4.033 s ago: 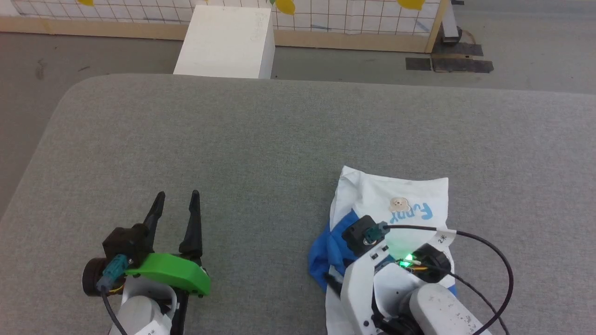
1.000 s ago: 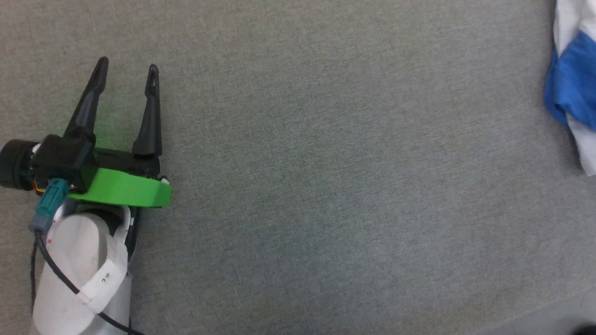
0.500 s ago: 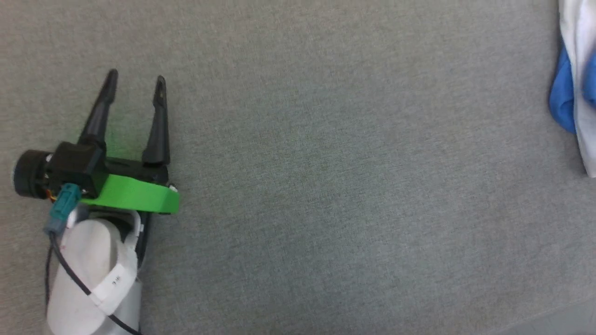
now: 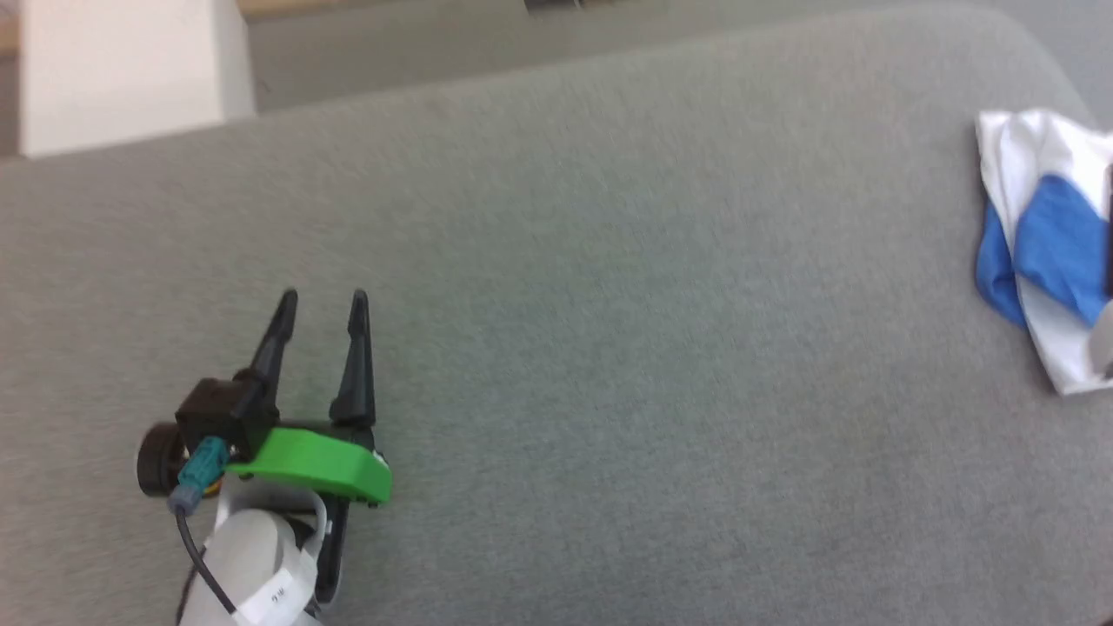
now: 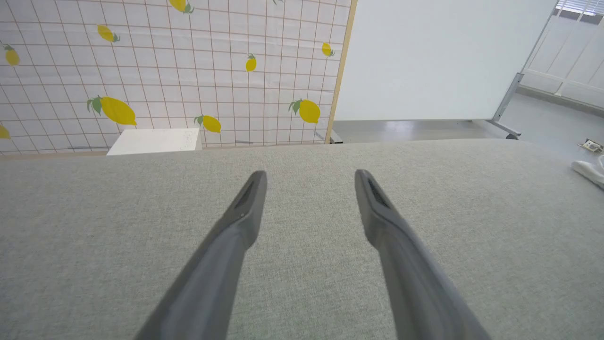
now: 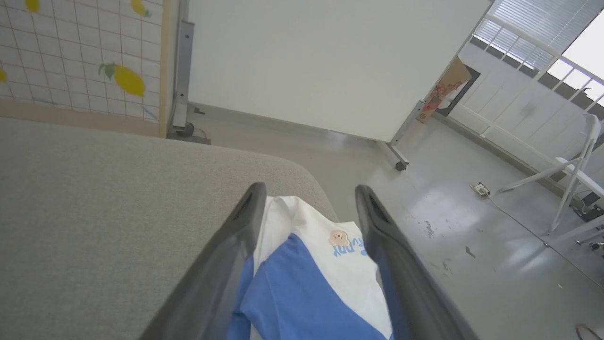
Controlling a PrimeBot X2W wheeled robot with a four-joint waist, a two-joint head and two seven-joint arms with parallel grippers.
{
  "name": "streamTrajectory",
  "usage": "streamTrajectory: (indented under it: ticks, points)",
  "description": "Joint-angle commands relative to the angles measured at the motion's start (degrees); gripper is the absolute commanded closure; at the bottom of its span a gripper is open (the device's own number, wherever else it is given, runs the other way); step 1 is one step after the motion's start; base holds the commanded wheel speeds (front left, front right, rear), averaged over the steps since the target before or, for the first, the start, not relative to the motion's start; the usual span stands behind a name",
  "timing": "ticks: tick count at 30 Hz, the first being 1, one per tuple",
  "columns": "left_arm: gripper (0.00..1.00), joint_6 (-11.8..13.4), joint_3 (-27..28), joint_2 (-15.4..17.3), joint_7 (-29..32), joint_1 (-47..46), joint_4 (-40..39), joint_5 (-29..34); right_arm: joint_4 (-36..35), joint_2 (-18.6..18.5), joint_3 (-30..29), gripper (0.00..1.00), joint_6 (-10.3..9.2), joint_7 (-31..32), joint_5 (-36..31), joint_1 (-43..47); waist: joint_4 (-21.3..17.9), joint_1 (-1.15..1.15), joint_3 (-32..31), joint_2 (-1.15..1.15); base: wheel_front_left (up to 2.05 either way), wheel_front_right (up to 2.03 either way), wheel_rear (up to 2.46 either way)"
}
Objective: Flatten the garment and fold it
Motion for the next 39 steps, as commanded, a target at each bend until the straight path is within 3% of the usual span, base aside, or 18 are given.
streamTrajectory:
  ticks: [1, 7, 13, 27, 39]
  points:
    - [0.00, 0.2, 0.0, -0.2, -0.4, 0.8, 0.6, -0.6, -2.6, 1.6, 0.6, 0.00, -0.11, -1.0, 1.6, 2.7, 5.9, 0.01, -8.8, 0.00, 0.00, 0.00, 0.00]
    - [0.00, 0.2, -1.0, -0.9, -0.6, 2.1, 2.5, -0.9, -13.0, 7.2, 2.3, 0.00, -0.11, -4.2, 6.2, 12.5, 9.5, 0.01, -11.7, 0.00, 0.00, 0.00, 0.00]
    - [0.00, 0.2, -1.5, -1.5, -0.7, 2.8, 3.7, -1.2, -17.1, 12.4, 3.4, 0.00, -0.11, -5.6, 8.2, 18.4, 12.0, 0.01, -12.9, 0.00, 0.00, 0.00, 0.00]
    - [0.00, -0.7, -3.5, -2.5, -0.7, 4.8, 5.4, -1.1, -16.1, 15.9, 7.6, 0.00, -0.11, -10.2, 7.0, 23.7, 16.7, 0.01, -14.7, 0.00, 0.00, 0.00, 0.00]
    - [0.00, 0.2, -3.2, -3.0, -0.7, 8.0, 3.8, -1.1, -15.3, 16.7, 6.2, 0.00, -0.11, -11.7, 9.1, 29.0, 16.8, 0.01, -16.1, 0.00, 0.00, 0.00, 0.00]
